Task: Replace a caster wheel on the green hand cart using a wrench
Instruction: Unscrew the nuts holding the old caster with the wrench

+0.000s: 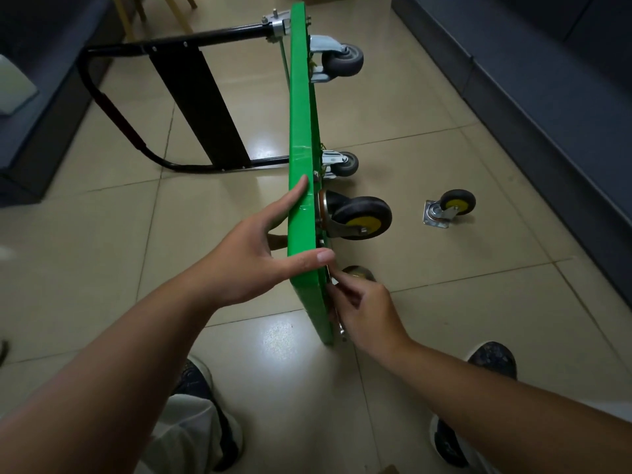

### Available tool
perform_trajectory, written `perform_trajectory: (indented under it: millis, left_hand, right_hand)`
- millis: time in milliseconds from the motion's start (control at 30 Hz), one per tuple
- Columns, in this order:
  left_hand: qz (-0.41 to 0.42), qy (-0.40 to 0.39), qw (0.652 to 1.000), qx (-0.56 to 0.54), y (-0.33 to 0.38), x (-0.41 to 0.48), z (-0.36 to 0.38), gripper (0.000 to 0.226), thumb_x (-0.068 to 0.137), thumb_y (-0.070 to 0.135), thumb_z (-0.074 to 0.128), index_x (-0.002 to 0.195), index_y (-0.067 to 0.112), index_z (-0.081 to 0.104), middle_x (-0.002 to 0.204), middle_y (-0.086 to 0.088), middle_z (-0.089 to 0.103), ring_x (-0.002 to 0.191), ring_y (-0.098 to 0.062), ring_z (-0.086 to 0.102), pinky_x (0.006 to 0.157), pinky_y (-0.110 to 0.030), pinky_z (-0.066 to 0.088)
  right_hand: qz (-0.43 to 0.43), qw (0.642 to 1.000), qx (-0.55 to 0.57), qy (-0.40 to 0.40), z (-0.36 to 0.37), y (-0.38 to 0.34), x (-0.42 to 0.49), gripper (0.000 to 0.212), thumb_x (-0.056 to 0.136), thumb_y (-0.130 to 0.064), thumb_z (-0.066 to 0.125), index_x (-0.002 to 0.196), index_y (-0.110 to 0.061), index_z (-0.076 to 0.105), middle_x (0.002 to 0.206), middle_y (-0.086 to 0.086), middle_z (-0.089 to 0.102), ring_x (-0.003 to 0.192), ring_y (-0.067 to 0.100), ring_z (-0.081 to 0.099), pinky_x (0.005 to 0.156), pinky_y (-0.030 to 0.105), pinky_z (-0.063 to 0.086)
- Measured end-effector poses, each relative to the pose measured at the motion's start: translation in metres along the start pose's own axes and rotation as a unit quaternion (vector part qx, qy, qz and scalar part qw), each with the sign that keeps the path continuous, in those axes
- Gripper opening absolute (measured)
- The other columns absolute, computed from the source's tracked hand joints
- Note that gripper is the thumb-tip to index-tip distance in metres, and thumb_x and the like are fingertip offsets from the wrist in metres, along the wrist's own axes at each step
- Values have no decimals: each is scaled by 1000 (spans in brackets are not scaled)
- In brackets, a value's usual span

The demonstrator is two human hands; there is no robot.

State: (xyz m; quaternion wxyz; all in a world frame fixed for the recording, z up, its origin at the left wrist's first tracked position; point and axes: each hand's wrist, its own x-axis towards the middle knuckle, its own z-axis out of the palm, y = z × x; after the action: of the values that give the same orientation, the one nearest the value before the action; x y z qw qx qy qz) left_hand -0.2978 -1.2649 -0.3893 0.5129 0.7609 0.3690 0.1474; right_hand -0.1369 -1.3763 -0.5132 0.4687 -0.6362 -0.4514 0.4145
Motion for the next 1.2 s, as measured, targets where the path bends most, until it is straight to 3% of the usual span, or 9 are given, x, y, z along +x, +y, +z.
perform_trajectory:
  millis: [100,233,333,433,500,633,733,833,1200]
  left_hand:
    - [7,1,1000,4,-1,2,1,100,73,51,78,154,55,19,164,19,24,140,-12,45,94,-27,57]
    - [8,1,1000,-2,-1,4,0,100,72,51,78,154,56,21,163,18,27,136,-13,50,92,-27,58]
    - [9,1,1000,-2,0,4,-1,100,71,50,78,153,56,21,163,18,27,139,-14,47,92,-24,57]
    - [16,1,1000,7,2,3,0,102,70,55,77,155,55,19,163,20,26,144,-8,38,102,-27,52]
    - [17,0,1000,2,3,2,1,103,70,56,77,155,54,19,163,20,26,144,-7,37,103,-31,52]
    - [7,2,1000,-6,4,0,2,104,68,58,79,154,57,20,163,20,26,141,-13,44,98,-39,57]
    - [4,-7,1000,-16,4,0,2,105,67,57,81,153,58,21,163,19,26,134,-20,55,93,-44,59]
    - [6,-8,1000,-19,4,0,2,105,68,53,81,154,55,21,158,25,26,132,-18,56,95,-42,58]
    - [23,-10,999,-28,1,1,1,104,70,53,80,156,52,21,158,26,28,130,-14,58,97,-42,58]
  right_hand:
    - [-32,997,-72,9,1,14,15,41,100,-17,58,139,-32,57,118,-11,68,109,3,63,95,25,54]
    - [-75,983,-167,-5,-5,25,40,42,97,-13,61,138,-24,60,121,2,70,109,14,64,93,25,52]
    - [-39,975,-213,-42,-24,32,34,42,95,-15,63,135,-28,61,99,6,71,89,17,65,83,37,56]
    - [53,984,-165,-47,-45,16,14,42,96,-13,62,135,-29,62,71,12,61,60,11,60,64,41,58]
    - [119,990,-64,-38,-51,-7,5,43,96,-8,59,135,-26,60,66,11,60,52,17,58,49,32,54]
    - [190,979,68,-15,-45,-65,-1,20,98,-13,59,94,-29,71,65,11,57,50,18,47,45,27,46]
    - [226,969,99,3,-36,-89,4,20,100,-17,53,97,-11,72,65,11,57,47,17,46,44,27,42]
    - [267,961,75,10,-30,-102,10,26,101,-22,44,96,-10,67,67,12,58,44,17,45,43,22,35]
    - [180,980,71,-50,-24,-97,9,25,105,-16,48,114,-11,71,76,13,61,47,12,55,48,27,53]
